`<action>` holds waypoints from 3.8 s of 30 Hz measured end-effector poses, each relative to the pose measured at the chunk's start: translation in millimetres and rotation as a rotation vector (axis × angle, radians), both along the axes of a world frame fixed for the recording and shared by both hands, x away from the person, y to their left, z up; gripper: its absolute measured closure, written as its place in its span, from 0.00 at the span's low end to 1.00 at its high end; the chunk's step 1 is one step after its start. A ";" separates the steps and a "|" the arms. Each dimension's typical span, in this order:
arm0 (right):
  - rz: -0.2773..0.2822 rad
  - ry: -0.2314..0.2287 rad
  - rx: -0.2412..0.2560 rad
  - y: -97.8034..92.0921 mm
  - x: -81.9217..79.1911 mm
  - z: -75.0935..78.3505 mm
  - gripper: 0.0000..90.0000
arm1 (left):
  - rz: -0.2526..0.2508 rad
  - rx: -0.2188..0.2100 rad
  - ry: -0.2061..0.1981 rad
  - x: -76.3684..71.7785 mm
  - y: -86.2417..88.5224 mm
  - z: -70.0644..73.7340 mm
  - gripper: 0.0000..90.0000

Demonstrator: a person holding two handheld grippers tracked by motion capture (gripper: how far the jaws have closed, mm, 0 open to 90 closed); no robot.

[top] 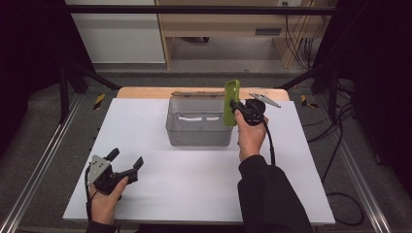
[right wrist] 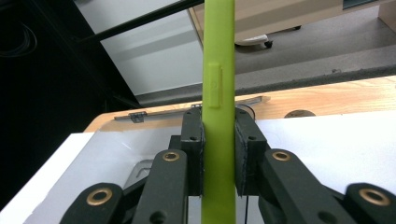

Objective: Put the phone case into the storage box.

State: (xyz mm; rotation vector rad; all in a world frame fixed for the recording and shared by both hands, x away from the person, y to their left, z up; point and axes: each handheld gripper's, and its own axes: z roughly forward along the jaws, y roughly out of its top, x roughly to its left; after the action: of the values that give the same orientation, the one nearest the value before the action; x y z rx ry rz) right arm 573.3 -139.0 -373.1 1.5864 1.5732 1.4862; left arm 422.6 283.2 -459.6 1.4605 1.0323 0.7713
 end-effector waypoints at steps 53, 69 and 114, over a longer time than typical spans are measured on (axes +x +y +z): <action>-0.013 0.010 -0.144 14.5 5.4 -13.0 0.86 | -0.027 0.022 -0.005 -0.7 -5.4 0.2 0.02; -0.013 0.011 -0.171 19.6 8.8 -17.6 0.85 | -0.035 0.021 -0.001 -0.4 -6.8 -0.3 0.02; 0.031 0.097 -0.239 29.8 19.1 -42.4 0.85 | -0.062 0.035 0.014 0.8 -9.2 -1.4 0.02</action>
State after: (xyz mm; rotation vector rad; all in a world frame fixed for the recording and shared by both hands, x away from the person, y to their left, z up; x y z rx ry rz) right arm 592.4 -109.2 -415.5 1.5217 1.7640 1.2000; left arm 423.4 274.0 -461.1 1.5230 0.9833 0.7390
